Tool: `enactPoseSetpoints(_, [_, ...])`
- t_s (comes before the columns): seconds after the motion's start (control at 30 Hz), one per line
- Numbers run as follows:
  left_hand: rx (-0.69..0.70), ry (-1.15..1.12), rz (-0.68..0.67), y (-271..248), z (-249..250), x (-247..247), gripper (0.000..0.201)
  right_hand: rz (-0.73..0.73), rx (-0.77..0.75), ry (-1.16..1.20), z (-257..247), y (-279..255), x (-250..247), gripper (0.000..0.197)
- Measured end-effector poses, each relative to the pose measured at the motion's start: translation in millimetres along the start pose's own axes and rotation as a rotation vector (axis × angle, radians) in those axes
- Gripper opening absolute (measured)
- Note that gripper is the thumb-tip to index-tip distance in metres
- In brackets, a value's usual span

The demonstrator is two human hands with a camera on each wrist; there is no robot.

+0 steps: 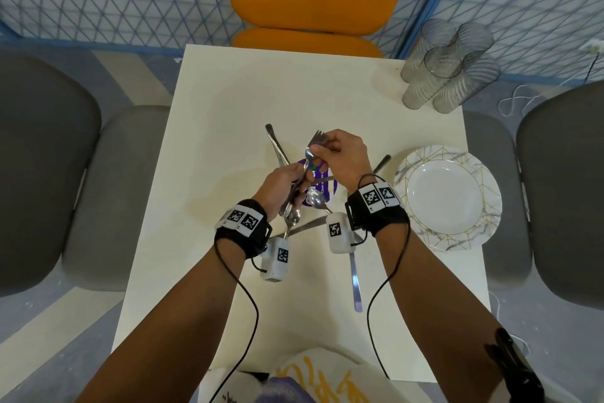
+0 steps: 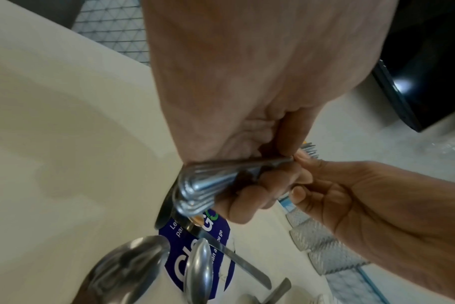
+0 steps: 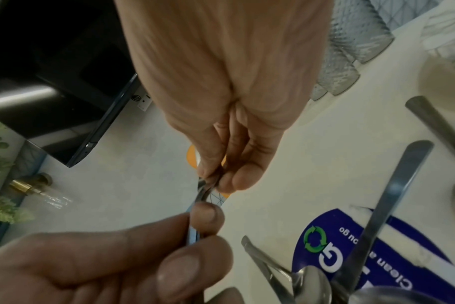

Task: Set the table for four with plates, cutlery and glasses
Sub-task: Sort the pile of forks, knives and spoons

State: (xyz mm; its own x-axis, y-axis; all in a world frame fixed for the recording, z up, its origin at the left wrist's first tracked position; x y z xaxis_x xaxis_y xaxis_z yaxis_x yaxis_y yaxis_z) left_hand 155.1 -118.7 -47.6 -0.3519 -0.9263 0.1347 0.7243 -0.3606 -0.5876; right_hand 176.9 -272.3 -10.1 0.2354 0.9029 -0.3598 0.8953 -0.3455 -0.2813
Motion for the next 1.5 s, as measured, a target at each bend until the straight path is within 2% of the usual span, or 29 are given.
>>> enactPoseSetpoints(0.2, [0.049, 0.153, 0.018, 4.7, -0.1, 14.5, 0.038, -0.026, -0.021, -0.009, -0.8, 4.1, -13.8, 0.015])
enactPoseSetpoints(0.3, [0.060, 0.162, 0.050, 4.6, -1.0, 19.7, 0.034, -0.020, -0.044, -0.003, -1.5, 4.2, -18.5, 0.015])
enactPoseSetpoints(0.37, [0.123, 0.275, 0.090, 3.2, 3.9, 23.7, 0.028, -0.007, -0.049, -0.012, -2.2, 4.3, -20.9, 0.014])
enactPoseSetpoints(0.43, [0.208, 0.408, 0.174, 2.9, 8.0, 23.5, 0.019, 0.010, -0.045, -0.008, -1.8, 5.4, -23.3, 0.013])
enactPoseSetpoints(0.5, [0.285, 0.439, 0.293, 3.0, 9.1, 17.6, 0.008, 0.028, -0.038, -0.013, -0.5, 6.5, -25.5, 0.012])
enactPoseSetpoints(0.63, [0.375, 0.510, 0.465, -3.3, 7.5, 7.2, 0.012, 0.049, -0.039, -0.025, 0.9, 7.7, -25.2, 0.011])
enactPoseSetpoints(0.8, [0.495, 0.611, 0.557, -11.2, 15.6, 3.3, 0.009, 0.078, -0.073, -0.071, 5.4, 12.9, -16.1, 0.013])
enactPoseSetpoints(0.93, [0.443, 0.658, 0.648, -11.3, 6.4, -19.8, 0.014, 0.082, -0.105, -0.101, 6.8, 16.1, 10.8, 0.024])
enactPoseSetpoints(1.17, [0.243, 0.832, 0.734, -9.8, -27.6, -71.5, 0.011, -0.082, -0.163, -0.249, 10.7, 21.0, 93.0, 0.018])
enactPoseSetpoints(1.27, [0.148, 0.738, 0.749, -8.5, -45.6, -91.8, 0.012, -0.132, -0.169, -0.337, 17.5, 26.6, 122.6, 0.023])
enactPoseSetpoints(1.37, [0.074, 0.644, 0.791, -8.9, -58.0, -105.4, 0.016, -0.136, -0.094, -0.331, 29.5, 34.6, 140.7, 0.019])
enactPoseSetpoints(1.5, [0.030, 0.603, 0.803, -3.0, -68.1, -115.2, 0.019, -0.143, -0.058, -0.373, 40.5, 40.7, 156.0, 0.017])
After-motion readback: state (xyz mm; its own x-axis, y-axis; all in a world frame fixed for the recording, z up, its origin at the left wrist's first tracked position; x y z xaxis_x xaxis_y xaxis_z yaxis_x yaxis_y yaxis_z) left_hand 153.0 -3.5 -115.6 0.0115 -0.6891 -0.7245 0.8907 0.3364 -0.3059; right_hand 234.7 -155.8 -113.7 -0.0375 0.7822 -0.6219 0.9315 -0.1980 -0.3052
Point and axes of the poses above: each hand's wrist, its own y-axis towards the middle knuckle, its own x-axis out of the palm, z = x × y, the point moved 7 cm from there along y, towards the middle knuckle, and after that the axes turned 5 degrees about z, right-handed, at the moved point
